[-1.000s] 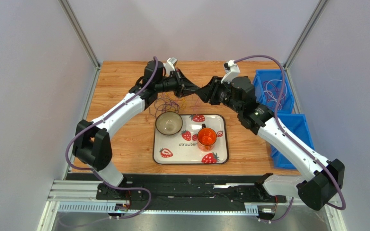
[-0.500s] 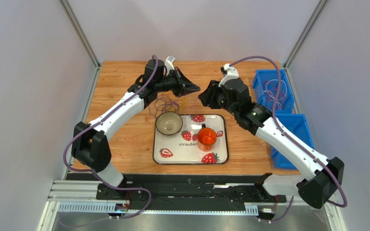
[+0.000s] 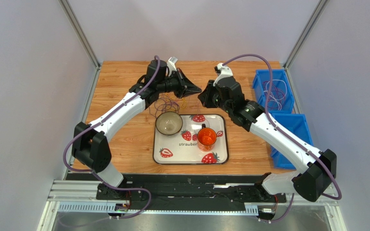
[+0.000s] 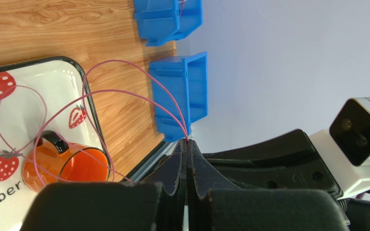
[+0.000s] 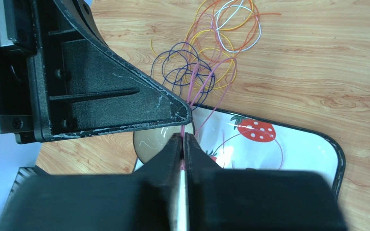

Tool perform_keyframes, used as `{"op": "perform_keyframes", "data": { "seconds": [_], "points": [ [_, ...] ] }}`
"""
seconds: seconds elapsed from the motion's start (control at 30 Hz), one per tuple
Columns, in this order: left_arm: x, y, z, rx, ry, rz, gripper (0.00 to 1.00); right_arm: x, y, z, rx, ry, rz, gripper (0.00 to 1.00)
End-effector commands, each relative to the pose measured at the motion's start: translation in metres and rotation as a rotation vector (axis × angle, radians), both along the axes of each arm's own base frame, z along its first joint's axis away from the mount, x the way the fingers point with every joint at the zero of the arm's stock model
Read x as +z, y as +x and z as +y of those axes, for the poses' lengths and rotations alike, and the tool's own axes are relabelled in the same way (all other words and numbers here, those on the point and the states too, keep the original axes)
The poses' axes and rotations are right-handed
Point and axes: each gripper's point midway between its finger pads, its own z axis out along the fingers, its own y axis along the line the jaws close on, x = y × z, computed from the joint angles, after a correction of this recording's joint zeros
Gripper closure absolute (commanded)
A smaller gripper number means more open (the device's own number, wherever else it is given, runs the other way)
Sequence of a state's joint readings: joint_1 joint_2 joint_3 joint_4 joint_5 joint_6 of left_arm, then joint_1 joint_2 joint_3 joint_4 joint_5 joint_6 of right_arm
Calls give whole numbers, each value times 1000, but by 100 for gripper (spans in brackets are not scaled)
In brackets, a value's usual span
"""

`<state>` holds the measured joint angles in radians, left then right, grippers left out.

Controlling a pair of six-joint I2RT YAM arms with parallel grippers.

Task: Untangle the cables
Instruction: Untie the cable.

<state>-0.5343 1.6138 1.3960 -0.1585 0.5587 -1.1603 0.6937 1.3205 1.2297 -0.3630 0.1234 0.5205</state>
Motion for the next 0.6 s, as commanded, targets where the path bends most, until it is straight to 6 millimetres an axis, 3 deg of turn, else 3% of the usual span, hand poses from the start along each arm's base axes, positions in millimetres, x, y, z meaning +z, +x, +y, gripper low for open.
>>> {"op": "perform_keyframes", "data": {
  "seconds": [0.0,0.23,0.3,0.37,0.4,0.5,0.57],
  "points": [
    [37,-7,-1,-9,-40,-82,100,27,5,1,-20,22,-65,100],
    [49,-9,3,-19,-8,-135,100,43,5,-9,-38,-5,-102,100],
    [50,-13,8,-14,24,-139,94,55,6,-16,-53,-29,-134,100],
    [56,-15,16,0,59,-176,73,69,5,-22,-62,-41,-159,100],
    [56,-15,19,5,72,-183,50,73,6,-26,-67,-62,-176,100],
    [58,-17,38,29,106,-210,14,89,6,-37,-77,-87,-213,100],
    [59,-17,60,51,128,-220,10,94,7,-45,-86,-114,-223,100]
  ]
}}
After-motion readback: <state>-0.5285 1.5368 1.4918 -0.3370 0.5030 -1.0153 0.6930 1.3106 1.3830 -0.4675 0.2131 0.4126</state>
